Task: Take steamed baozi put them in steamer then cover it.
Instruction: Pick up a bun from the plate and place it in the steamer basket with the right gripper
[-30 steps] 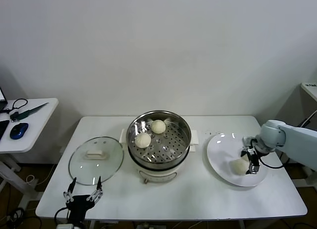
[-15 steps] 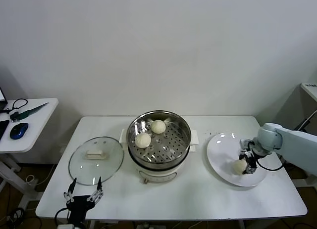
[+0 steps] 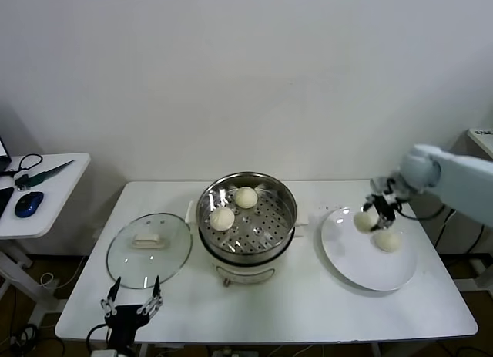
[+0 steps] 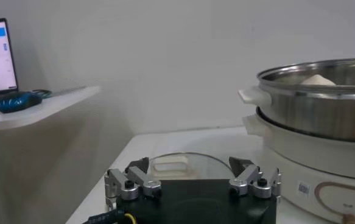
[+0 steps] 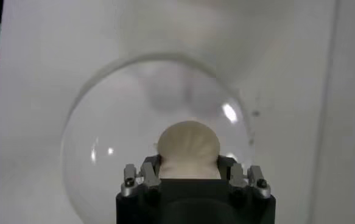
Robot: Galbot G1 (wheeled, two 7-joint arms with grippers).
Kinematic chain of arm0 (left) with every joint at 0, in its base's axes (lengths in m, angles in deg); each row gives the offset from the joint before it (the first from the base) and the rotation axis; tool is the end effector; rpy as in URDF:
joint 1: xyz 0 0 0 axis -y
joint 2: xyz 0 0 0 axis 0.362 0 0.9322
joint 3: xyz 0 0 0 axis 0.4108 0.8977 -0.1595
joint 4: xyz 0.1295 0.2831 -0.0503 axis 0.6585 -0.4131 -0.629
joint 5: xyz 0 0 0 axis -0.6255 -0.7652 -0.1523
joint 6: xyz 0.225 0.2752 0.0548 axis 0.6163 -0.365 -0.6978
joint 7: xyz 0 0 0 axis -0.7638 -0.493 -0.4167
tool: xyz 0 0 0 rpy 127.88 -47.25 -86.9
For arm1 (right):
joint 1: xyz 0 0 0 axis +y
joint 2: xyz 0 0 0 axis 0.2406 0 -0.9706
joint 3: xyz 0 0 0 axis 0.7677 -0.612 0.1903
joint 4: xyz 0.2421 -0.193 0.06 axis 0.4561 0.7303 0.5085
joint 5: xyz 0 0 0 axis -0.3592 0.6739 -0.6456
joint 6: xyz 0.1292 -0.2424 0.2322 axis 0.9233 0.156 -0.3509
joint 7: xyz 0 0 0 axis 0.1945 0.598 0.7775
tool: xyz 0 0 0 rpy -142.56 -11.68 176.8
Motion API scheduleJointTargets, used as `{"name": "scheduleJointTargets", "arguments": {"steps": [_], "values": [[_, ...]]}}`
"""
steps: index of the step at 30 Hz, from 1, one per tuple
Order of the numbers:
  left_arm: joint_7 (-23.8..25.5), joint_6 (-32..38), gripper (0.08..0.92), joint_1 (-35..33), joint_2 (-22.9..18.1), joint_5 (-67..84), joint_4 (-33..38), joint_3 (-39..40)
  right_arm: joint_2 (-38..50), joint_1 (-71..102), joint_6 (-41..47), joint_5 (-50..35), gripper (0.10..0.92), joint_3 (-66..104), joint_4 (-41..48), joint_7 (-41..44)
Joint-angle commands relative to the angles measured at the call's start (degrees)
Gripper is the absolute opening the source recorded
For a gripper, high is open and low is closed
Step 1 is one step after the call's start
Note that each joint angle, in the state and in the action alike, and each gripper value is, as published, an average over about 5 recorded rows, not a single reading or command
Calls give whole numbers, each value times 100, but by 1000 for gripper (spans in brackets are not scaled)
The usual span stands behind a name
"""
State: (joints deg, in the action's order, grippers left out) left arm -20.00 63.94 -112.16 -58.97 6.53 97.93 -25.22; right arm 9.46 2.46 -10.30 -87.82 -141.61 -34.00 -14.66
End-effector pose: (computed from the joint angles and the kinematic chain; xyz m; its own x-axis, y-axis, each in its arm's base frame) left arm 0.1358 0.0371 -0.3031 -0.9605 -0.1362 0.2427 -0.1079 0.9861 0.1263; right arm 0.5375 -0.1219 -0.0582 -0.2025 -0.1338 0.9701 -0.9296 -0.2852 -0.2333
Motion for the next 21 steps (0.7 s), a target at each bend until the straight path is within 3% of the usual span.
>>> {"name": "scheduleJointTargets", "arguments": {"steps": [1, 10, 17, 21], "values": [[1, -5, 823, -14, 1, -9, -1, 0, -1475, -2607, -2138, -922, 628, -1100, -374, 684], [2, 3, 823, 14, 22, 4, -18, -11, -2442, -2108, -3000, 283, 628, -741, -1884, -85], [0, 0, 823, 34, 23, 56, -7, -53, -2909, -798, -3287, 1801, 628, -397, -1653, -626], [1, -4, 823, 49, 8, 46, -10, -36, -3210, -261, -3272, 2237, 628, -257, -1286, -813]]}}
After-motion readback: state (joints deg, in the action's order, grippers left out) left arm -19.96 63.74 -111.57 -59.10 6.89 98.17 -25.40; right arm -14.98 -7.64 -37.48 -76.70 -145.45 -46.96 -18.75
